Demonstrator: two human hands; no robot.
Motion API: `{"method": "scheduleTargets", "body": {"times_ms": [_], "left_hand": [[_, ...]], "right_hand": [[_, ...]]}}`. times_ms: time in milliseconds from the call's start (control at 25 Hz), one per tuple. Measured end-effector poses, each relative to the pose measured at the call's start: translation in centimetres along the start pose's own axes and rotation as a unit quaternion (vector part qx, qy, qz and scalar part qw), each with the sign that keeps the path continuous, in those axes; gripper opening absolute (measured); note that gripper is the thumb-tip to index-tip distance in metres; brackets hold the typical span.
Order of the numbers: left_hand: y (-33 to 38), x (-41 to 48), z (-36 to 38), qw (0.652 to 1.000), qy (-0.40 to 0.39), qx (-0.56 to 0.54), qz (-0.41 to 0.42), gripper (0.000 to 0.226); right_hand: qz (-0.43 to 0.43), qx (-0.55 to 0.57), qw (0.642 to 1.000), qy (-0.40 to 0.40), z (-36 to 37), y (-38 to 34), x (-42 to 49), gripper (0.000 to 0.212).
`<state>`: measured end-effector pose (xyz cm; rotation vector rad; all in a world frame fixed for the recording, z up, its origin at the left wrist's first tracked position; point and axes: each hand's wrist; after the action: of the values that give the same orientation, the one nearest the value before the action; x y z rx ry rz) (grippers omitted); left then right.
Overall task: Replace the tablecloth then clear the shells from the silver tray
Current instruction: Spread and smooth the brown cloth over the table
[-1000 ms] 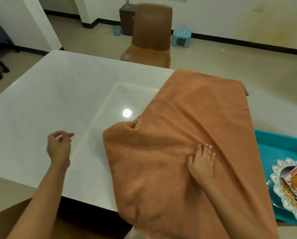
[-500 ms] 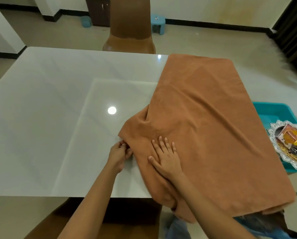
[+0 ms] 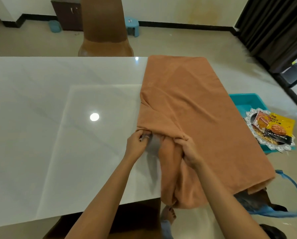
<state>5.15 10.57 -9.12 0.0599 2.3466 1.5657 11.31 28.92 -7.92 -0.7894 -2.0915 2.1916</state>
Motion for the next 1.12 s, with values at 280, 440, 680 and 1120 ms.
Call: {"method": "scheduleTargets", "body": {"times_ms": [280,440,680,1120], "left_hand": [[-3.2,-1.1,2.0,0.998,-0.048,-0.002,-0.038,0.053],[-2.5,-0.7,4.6,0.994,-0.071,-0.050,-0.067,0.032],[-1.3,-1.3,6.3,0.975,-0.121,-0.143,-0.117,0.030],[-1.6,-1.5,-2.7,0.966,-0.026,0.229,0.114,0.031]], "right_hand": [[-0.099,-0.465,0.844,0.248,-4.1,4.0,-1.4,0.044],[-0.157,-0.499,0.848,0.080,0.9,5.9,-4.7,0.052],[-0.200,-0.283,0.929,0.129,0.7,4.8,-5.3,0.020],[-0.097,-0.588,0.801,0.054,-3.2,10.0,-3.0,0.084]]}}
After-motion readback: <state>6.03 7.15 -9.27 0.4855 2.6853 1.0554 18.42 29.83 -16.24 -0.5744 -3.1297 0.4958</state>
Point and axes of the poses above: each hand's wrist, its own x-axis towards the middle knuckle, its own z-axis out of the palm, y = z × x, and after that the axes turned 1 degree about -z, right-handed
